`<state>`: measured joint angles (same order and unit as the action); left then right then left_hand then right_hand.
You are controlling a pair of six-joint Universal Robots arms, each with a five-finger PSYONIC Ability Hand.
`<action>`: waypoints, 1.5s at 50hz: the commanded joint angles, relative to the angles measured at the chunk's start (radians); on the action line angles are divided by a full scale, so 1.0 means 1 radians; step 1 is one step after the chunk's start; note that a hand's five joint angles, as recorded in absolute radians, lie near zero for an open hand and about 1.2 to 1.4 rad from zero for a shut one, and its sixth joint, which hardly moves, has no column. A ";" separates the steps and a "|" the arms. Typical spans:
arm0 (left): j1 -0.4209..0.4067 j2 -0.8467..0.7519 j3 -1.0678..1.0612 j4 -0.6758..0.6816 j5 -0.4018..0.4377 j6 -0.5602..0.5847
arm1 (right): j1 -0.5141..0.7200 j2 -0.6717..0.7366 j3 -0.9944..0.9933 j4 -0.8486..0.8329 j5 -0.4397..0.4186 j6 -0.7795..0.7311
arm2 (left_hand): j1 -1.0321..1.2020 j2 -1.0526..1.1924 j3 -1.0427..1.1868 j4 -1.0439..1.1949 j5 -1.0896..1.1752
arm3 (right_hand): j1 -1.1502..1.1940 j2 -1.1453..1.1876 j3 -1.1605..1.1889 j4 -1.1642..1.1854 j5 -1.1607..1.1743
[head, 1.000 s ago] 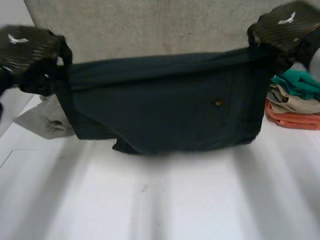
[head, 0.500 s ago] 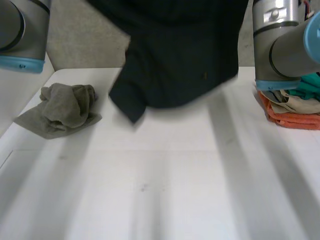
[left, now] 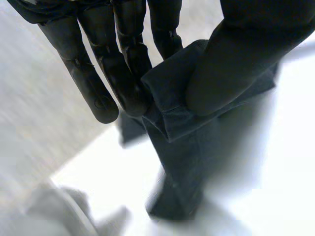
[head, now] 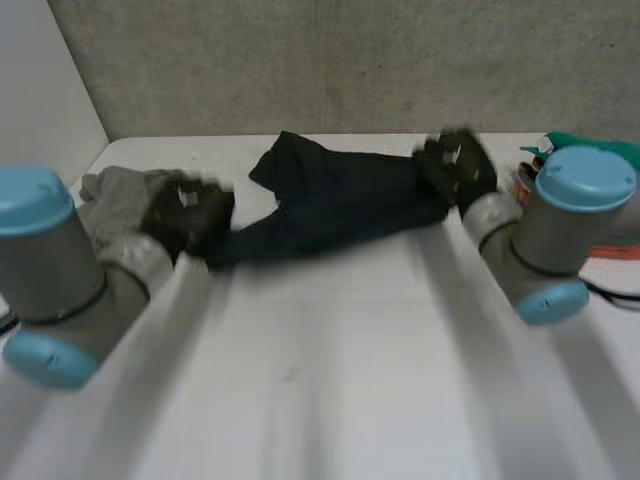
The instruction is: Fold the laundry.
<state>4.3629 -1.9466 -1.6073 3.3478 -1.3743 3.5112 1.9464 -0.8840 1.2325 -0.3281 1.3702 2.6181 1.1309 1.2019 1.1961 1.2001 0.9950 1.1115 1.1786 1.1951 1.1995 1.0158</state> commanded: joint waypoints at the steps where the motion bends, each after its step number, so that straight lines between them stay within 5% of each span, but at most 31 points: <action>1: 0.006 0.135 -0.187 -0.312 0.000 0.144 | 0.006 -0.125 0.200 0.367 -0.040 -0.196 | 0.265 0.194 0.200 0.196 0.227 | 0.285 0.218 0.201 0.197 0.206; 8: 0.023 0.311 -0.267 -0.792 -0.006 0.311 | -0.009 -0.326 0.452 0.854 0.064 -0.446 | 0.265 0.194 0.200 0.196 0.227 | 0.285 0.218 0.201 0.197 0.206; 12: 0.029 0.336 -0.263 -0.993 0.003 0.390 | -0.003 -0.395 0.515 0.835 0.056 -0.512 | 0.265 0.194 0.200 0.196 0.227 | 0.285 0.218 0.201 0.197 0.206; 22: 0.024 0.233 -0.138 -0.691 -0.014 0.396 | 0.026 -0.322 0.417 0.673 0.070 -0.293 | 0.265 0.194 0.200 0.196 0.227 | 0.285 0.218 0.201 0.197 0.206; 31: -0.011 0.091 0.006 -0.463 -0.036 0.252 | 0.049 -0.260 0.351 0.537 0.122 -0.200 | 0.248 0.177 0.183 0.179 0.210 | 0.285 0.218 0.201 0.197 0.206; 33: -0.022 0.065 0.027 -0.441 -0.029 0.253 | 0.057 -0.253 0.351 0.521 0.128 -0.204 | -0.073 -0.144 -0.139 -0.143 -0.112 | 0.285 0.218 0.201 0.197 0.206; 36: -0.045 0.020 0.066 -0.467 -0.025 0.278 | 0.066 -0.250 0.352 0.518 0.141 -0.199 | -0.924 -0.995 -0.989 -0.993 -0.963 | 0.285 0.218 0.201 0.197 0.206; 37: -0.049 0.012 0.073 -0.479 -0.028 0.288 | 0.066 -0.251 0.357 0.520 0.141 -0.199 | -0.956 -1.027 -1.022 -1.026 -0.995 | 0.285 0.218 0.201 0.197 0.206; 45: -0.055 -0.038 0.164 -0.435 -0.020 0.307 | 0.066 -0.279 0.407 0.471 0.130 -0.197 | -0.956 -1.027 -1.022 -1.026 -0.995 | 0.285 0.218 0.201 0.197 0.206; 54: -0.025 -0.244 0.328 -0.238 0.127 0.292 | 0.065 -0.300 0.443 0.417 0.127 -0.194 | -0.571 -0.642 -0.637 -0.640 -0.610 | 0.285 0.218 0.201 0.197 0.206; 67: -0.011 -0.451 0.527 -0.297 0.222 0.367 | 0.049 -0.317 0.475 0.389 0.124 -0.187 | -0.375 -0.445 -0.440 -0.444 -0.413 | 0.285 0.218 0.201 0.197 0.206; 75: -0.003 -0.477 0.550 -0.297 0.124 0.430 | 0.048 -0.319 0.478 0.385 0.124 -0.184 | 0.265 0.194 0.200 0.196 0.227 | 0.285 0.218 0.201 0.197 0.206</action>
<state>4.3551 -2.4195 -1.0628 3.0488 -1.1689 3.8992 1.9936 -1.2016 1.7095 0.0582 1.4940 2.4333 0.9928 0.9711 0.9680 0.9720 0.7879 1.1115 1.1830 1.2040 1.1996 1.0257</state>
